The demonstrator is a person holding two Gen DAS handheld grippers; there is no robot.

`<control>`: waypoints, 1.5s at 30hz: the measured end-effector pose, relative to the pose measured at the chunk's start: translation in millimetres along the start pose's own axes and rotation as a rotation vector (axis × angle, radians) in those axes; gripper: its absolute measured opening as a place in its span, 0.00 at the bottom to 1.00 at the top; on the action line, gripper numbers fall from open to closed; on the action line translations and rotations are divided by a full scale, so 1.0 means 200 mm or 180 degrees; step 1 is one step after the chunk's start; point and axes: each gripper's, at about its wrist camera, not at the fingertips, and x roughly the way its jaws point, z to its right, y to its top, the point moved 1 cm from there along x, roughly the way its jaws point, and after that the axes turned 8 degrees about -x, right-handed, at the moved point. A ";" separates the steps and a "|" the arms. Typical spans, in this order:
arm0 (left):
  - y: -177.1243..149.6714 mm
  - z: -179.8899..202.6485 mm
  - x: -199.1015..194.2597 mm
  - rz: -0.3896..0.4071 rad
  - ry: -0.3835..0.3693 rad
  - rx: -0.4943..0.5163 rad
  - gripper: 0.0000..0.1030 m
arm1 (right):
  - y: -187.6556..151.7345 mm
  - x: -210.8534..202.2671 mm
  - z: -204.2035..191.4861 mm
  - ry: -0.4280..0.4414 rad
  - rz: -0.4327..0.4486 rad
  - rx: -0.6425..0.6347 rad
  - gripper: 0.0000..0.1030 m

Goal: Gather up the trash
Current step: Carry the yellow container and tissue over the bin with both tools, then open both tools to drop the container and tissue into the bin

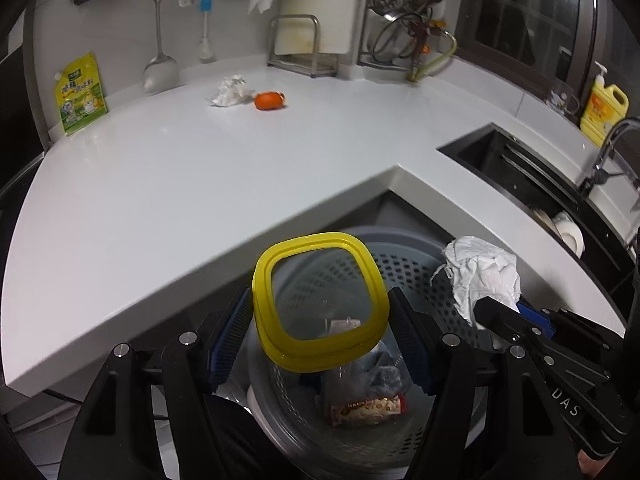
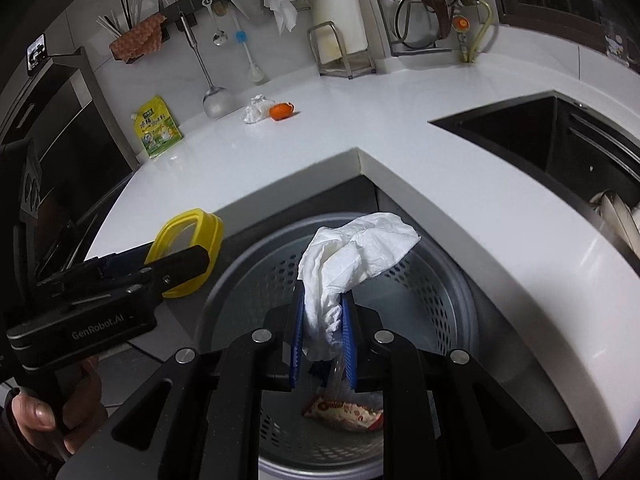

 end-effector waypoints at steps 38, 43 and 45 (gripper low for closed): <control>-0.20 0.06 0.15 -0.0385 0.0005 0.0050 0.70 | -0.23 0.06 0.06 0.0129 -0.0209 0.0212 0.36; -0.20 0.06 0.15 -0.0380 0.0019 0.0046 0.74 | -0.23 0.06 0.07 0.0117 -0.0202 0.0233 0.38; -0.20 0.05 0.14 -0.0373 0.0024 0.0040 0.76 | -0.24 0.05 0.07 0.0113 -0.0198 0.0242 0.40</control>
